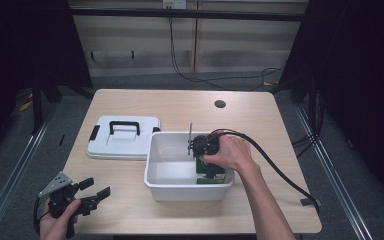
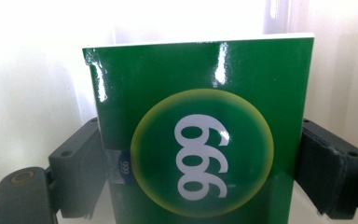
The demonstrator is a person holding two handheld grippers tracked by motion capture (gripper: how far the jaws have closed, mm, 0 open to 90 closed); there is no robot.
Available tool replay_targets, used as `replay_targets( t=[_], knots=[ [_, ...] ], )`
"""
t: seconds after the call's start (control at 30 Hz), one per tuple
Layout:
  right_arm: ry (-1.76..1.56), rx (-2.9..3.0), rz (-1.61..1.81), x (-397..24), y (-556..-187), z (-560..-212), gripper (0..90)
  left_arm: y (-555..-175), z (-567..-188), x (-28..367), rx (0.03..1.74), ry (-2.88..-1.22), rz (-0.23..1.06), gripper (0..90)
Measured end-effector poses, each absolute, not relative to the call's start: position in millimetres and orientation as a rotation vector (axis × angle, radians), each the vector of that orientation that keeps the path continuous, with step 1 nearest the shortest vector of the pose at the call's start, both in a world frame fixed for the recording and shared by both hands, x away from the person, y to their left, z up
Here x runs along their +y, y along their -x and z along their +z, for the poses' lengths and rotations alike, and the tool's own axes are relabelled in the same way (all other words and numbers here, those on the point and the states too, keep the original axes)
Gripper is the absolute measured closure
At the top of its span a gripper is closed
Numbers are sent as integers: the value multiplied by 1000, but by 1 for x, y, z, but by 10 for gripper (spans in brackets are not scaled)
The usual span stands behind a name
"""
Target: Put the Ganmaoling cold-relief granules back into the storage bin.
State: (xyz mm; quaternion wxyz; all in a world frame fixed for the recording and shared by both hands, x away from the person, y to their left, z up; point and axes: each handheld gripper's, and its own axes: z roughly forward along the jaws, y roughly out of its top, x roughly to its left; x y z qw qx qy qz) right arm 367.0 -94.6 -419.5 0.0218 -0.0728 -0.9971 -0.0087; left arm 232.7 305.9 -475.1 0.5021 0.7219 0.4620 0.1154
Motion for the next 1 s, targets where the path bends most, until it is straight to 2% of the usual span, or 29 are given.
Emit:
replay_targets(
  t=[0.57, 1.0],
  knots=[
    [220, -3080, -27, -97, -367, -416, 128, -234, -475, 306, 1116, -1749, 277, 174],
    [283, -3080, -92, -105, -367, -399, 143, -236, -476, 304, 1116, -1747, 269, 174]
  ],
)
